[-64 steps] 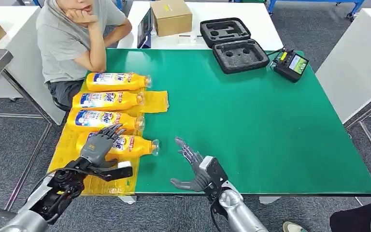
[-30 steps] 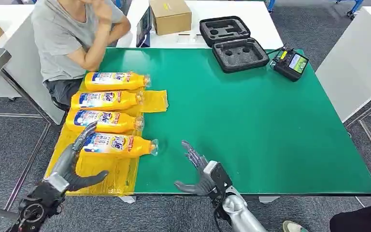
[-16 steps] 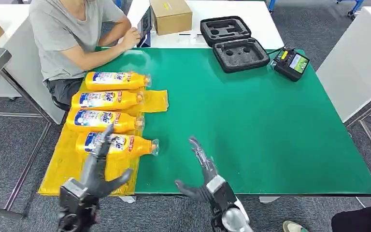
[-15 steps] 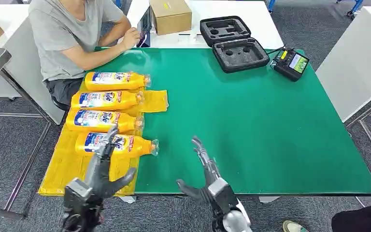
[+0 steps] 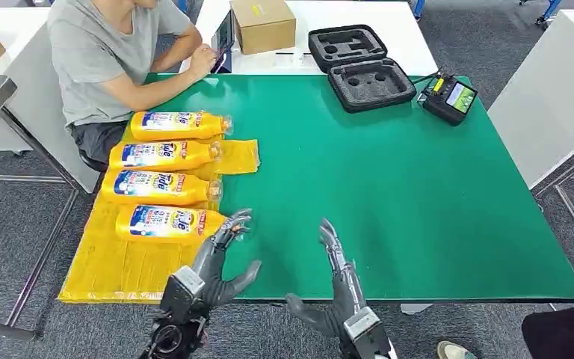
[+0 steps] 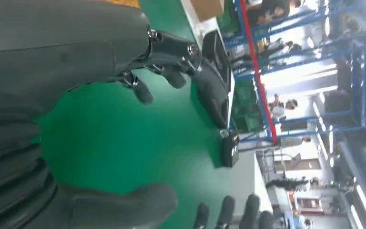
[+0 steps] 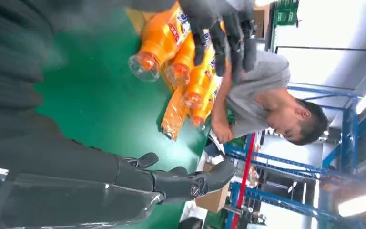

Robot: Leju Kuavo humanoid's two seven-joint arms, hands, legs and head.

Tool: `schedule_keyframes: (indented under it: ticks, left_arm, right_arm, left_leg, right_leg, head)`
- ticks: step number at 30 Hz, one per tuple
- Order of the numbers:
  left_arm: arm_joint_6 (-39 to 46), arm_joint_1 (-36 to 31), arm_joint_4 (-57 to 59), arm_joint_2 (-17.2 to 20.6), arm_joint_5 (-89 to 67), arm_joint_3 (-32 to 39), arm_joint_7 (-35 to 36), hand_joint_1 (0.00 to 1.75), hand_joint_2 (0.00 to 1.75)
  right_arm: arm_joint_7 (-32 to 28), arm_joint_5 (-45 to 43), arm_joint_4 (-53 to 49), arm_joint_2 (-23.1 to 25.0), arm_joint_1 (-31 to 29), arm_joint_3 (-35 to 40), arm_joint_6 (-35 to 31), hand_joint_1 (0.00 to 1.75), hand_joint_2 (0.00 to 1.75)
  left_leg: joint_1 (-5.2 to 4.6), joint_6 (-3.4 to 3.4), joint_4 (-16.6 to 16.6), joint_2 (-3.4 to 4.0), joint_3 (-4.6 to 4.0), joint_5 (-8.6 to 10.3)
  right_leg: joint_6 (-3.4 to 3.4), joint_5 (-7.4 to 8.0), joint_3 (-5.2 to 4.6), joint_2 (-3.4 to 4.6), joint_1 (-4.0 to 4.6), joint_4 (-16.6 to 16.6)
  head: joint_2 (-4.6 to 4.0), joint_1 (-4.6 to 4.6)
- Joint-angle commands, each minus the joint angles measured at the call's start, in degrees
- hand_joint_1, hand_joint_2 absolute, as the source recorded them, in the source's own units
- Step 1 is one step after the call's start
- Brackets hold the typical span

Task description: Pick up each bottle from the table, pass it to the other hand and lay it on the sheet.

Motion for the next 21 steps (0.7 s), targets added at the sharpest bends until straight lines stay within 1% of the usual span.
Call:
schedule_keyframes:
  ticks: [1, 2, 3, 4, 5, 6, 8, 9, 10, 11, 13, 14, 16, 17, 19, 20, 21]
  left_arm:
    - [2.92, -2.19, 6.02, -0.19, 0.74, -2.38, 0.11, 0.00, 1.75]
    - [3.14, -2.13, 5.79, -0.01, 0.71, -2.44, 0.11, 0.00, 1.75]
    - [3.46, -2.28, 5.90, 0.28, 0.86, -2.69, 0.11, 0.00, 1.75]
    - [3.60, -2.38, 6.02, 0.36, 0.82, -2.76, 0.11, 0.00, 1.75]
    - [3.64, -2.47, 6.02, 0.34, 0.95, -2.66, 0.11, 0.00, 1.75]
    - [3.41, -2.77, 5.97, 0.28, 0.99, -2.43, 0.11, 0.00, 1.75]
    - [3.74, -3.37, 5.80, -0.01, 1.22, -1.52, 0.11, 0.00, 1.75]
    - [4.29, -3.68, 5.56, -0.08, 1.65, -0.70, 0.32, 0.00, 1.75]
    - [4.51, -3.54, 5.28, -0.13, 2.43, -0.08, 1.00, 0.00, 1.75]
    - [4.54, -3.24, 4.77, 0.12, 2.89, 0.22, 1.38, 0.00, 1.75]
    - [5.41, -2.05, 3.47, 0.64, 2.87, 0.72, 1.71, 0.00, 1.75]
    - [5.39, -1.78, 3.20, 0.77, 2.88, 0.73, 1.71, 0.00, 1.75]
    - [5.39, -1.78, 3.20, 0.77, 2.88, 0.73, 1.71, 0.00, 1.75]
    - [5.39, -1.78, 3.20, 0.77, 2.88, 0.73, 1.71, 0.00, 1.75]
    - [5.39, -1.78, 3.20, 0.77, 2.88, 0.73, 1.71, 0.00, 1.75]
    - [5.39, -1.78, 3.20, 0.77, 2.88, 0.73, 1.71, 0.00, 1.75]
    - [5.39, -1.78, 3.20, 0.77, 2.88, 0.73, 1.71, 0.00, 1.75]
  right_arm:
    - [0.15, -1.85, -2.43, 0.05, 2.58, -1.86, -2.64, 0.00, 1.75]
    - [0.15, -2.45, -2.47, 0.09, 2.63, -2.17, -2.23, 0.00, 1.75]
    - [0.15, -3.86, -3.56, 0.85, 3.07, -3.61, -1.92, 0.00, 0.00]
    - [0.15, -3.87, -4.75, 1.34, 3.35, -4.15, -3.56, 0.00, 0.00]
    - [0.15, -4.15, -6.12, 1.58, 3.74, -4.26, -5.89, 0.00, 0.00]
    - [0.15, -4.40, -7.55, 1.86, 4.39, -3.98, -10.77, 0.00, 0.00]
    - [0.15, -4.04, -7.87, 2.31, 5.20, -3.85, -14.58, 0.00, 0.00]
    - [0.15, -3.74, -7.48, 2.16, 5.61, -3.46, -15.07, 0.00, 0.00]
    - [0.15, -2.93, -7.12, 1.64, 5.79, -3.01, -15.34, 0.00, 0.00]
    - [0.15, -2.15, -7.42, 1.16, 5.79, -2.59, -17.19, 0.00, 0.00]
    - [0.15, -3.97, -6.35, 0.90, 5.60, -3.77, -16.73, 0.00, 0.00]
    - [0.15, -4.01, -6.24, 0.80, 5.58, -4.12, -16.70, 0.00, 0.00]
    - [0.15, -4.01, -6.24, 0.80, 5.58, -4.12, -16.70, 0.00, 0.00]
    - [0.15, -4.01, -6.24, 0.80, 5.58, -4.12, -16.70, 0.00, 0.00]
    - [0.15, -4.01, -6.24, 0.80, 5.58, -4.12, -16.70, 0.00, 0.00]
    - [0.15, -4.01, -6.24, 0.80, 5.58, -4.12, -16.70, 0.00, 0.00]
    - [0.15, -4.01, -6.24, 0.80, 5.58, -4.12, -16.70, 0.00, 0.00]
  left_leg:
    - [0.01, -0.07, -0.06, -0.12, 0.29, -0.11]
    - [0.01, -0.07, -0.05, -0.11, 0.22, -0.08]
    - [0.03, -0.09, -0.05, -0.11, 0.33, -0.14]
    - [0.02, -0.07, -0.04, -0.09, 0.20, -0.08]
    - [0.04, -0.11, -0.05, -0.10, 0.39, -0.17]
    - [0.02, -0.08, -0.02, -0.08, 0.22, -0.11]
    - [-0.01, -0.05, -0.03, -0.09, 0.08, -0.03]
    - [0.02, -0.09, -0.02, -0.13, 0.23, -0.10]
    - [0.01, -0.07, -0.03, -0.11, 0.16, -0.06]
    - [0.04, -0.10, -0.03, -0.11, 0.29, -0.12]
    - [0.03, -0.06, -0.04, 0.00, 0.16, -0.07]
    - [0.05, -0.11, -0.06, 0.03, 0.35, -0.16]
    - [0.01, -0.06, -0.06, 0.00, 0.18, -0.07]
    - [0.05, -0.10, -0.04, 0.01, 0.32, -0.16]
    - [0.04, -0.06, -0.04, 0.00, 0.17, -0.07]
    - [0.04, -0.09, -0.05, 0.04, 0.33, -0.15]
    - [0.04, -0.08, -0.04, 0.03, 0.23, -0.11]
  right_leg:
    - [-0.06, -0.14, 0.31, -0.05, 0.00, -0.05]
    - [-0.05, -0.11, 0.24, -0.04, 0.00, -0.03]
    - [-0.07, -0.16, 0.36, -0.02, 0.02, -0.04]
    - [-0.06, -0.10, 0.23, -0.02, 0.01, -0.04]
    - [-0.09, -0.18, 0.42, -0.01, 0.02, -0.05]
    - [-0.07, -0.13, 0.25, 0.00, 0.01, -0.01]
    - [-0.04, -0.07, 0.09, -0.04, -0.01, 0.00]
    - [-0.08, -0.14, 0.26, -0.05, 0.02, 0.00]
    - [-0.06, -0.10, 0.18, -0.05, 0.00, 0.00]
    - [-0.09, -0.15, 0.31, -0.02, 0.03, -0.01]
    - [-0.05, -0.06, 0.17, 0.06, 0.02, -0.05]
    - [-0.09, -0.13, 0.35, 0.12, 0.04, -0.07]
    - [-0.05, -0.07, 0.18, 0.06, 0.00, -0.04]
    - [-0.08, -0.14, 0.33, 0.09, 0.04, -0.04]
    - [-0.05, -0.06, 0.19, 0.06, 0.03, -0.05]
    - [-0.08, -0.12, 0.34, 0.12, 0.03, -0.06]
    - [-0.06, -0.09, 0.24, 0.10, 0.03, -0.04]
  head:
    - [0.00, 0.02]
    - [0.00, 0.02]
    - [0.00, 0.00]
    - [0.00, 0.02]
    - [0.00, 0.02]
    - [0.00, 0.00]
    - [0.00, 0.02]
    - [0.00, 0.00]
    - [0.00, 0.00]
    - [0.00, 0.00]
    - [0.00, 0.00]
    - [0.00, 0.00]
    - [0.00, 0.00]
    - [0.00, 0.00]
    - [0.00, 0.02]
    - [0.00, 0.00]
    - [0.00, 0.00]
